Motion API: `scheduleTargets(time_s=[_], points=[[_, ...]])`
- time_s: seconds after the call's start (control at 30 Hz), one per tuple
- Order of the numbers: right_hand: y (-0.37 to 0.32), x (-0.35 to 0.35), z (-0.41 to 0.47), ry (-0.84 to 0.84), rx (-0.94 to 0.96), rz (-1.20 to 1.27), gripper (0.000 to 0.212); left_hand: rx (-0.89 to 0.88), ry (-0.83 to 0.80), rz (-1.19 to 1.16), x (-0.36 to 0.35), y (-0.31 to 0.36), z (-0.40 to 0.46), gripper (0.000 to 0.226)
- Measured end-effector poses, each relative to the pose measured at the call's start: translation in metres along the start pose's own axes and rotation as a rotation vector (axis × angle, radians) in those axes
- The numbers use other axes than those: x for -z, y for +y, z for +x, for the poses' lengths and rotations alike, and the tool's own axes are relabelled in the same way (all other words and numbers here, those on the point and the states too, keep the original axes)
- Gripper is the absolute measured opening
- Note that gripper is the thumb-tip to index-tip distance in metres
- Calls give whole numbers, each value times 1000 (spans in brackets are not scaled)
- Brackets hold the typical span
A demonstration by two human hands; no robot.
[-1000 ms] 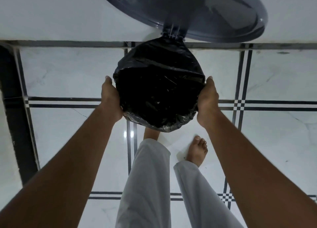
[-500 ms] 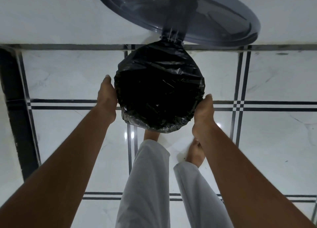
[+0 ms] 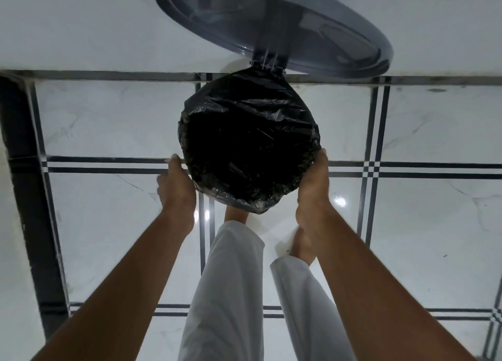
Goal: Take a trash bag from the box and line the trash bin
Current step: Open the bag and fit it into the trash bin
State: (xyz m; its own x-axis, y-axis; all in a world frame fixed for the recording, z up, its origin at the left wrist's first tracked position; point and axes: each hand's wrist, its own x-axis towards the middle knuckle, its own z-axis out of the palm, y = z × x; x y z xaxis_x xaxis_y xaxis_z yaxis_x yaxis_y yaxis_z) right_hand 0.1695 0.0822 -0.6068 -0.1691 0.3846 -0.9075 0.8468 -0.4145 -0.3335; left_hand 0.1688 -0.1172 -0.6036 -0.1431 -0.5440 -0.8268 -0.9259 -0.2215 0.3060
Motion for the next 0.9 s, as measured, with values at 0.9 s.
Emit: scheduleTargets(time_s=[0.9], points=[[-62,-5,-88,21,1083,-203,61,-1694,16,461,14,87,-69,50]])
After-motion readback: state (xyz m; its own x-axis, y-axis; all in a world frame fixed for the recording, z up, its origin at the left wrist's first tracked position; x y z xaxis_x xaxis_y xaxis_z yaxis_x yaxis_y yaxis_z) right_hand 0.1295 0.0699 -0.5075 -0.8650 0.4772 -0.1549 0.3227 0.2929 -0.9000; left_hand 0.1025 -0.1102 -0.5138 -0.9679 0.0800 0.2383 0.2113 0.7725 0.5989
